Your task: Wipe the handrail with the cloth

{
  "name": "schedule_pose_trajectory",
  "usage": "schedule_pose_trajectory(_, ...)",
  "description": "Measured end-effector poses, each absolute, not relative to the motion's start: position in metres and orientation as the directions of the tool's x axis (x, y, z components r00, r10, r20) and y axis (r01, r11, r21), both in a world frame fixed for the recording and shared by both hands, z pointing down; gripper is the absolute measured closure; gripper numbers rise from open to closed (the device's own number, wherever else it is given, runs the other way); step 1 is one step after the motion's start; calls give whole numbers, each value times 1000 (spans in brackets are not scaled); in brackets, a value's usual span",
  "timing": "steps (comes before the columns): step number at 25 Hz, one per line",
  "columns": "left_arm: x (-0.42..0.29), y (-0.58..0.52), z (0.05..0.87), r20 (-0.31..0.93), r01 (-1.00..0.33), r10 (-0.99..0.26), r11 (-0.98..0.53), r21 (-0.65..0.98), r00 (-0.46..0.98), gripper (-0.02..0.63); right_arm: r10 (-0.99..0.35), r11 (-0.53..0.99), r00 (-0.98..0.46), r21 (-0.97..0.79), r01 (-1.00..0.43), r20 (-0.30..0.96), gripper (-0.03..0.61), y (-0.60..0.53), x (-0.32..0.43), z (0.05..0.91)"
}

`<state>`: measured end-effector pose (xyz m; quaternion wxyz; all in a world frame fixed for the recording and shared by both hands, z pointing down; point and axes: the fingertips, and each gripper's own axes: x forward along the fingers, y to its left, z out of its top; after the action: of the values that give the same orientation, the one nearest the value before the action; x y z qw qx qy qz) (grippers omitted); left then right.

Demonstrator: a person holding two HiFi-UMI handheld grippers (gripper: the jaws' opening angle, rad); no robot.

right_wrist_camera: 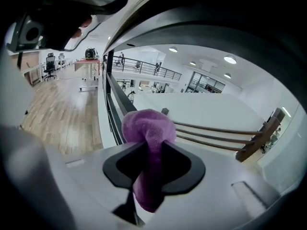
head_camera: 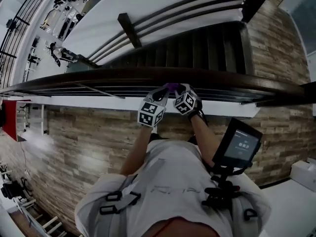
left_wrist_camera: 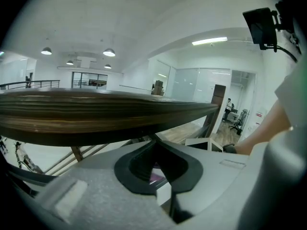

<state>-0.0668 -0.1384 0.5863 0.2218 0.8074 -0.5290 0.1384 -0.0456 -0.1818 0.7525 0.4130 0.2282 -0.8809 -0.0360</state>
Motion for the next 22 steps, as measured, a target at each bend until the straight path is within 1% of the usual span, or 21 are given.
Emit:
schedule_pose_trajectory(7,-14,-155,593,476,-868,-728,-448,217,494,615,-460,833,-561,115,-541,689,483,-205,18,743)
schedule_pose_trajectory(11,20,-162,594,480,-833,-688,-509,217,545,615,-518,737,-534,31,-676,668,485,-224,65,739)
schedule_pose_trajectory(16,72,-169,601,490,-791,-636,-572,219,596,615,-566,685,-503,33,-728,653,485,-242,123,740)
schedule_pose_trajectory(22,106,-174,604,492,-741,-580,-631,232,649,615,-643,597,-436,55,-800,629,485,-257,166,734)
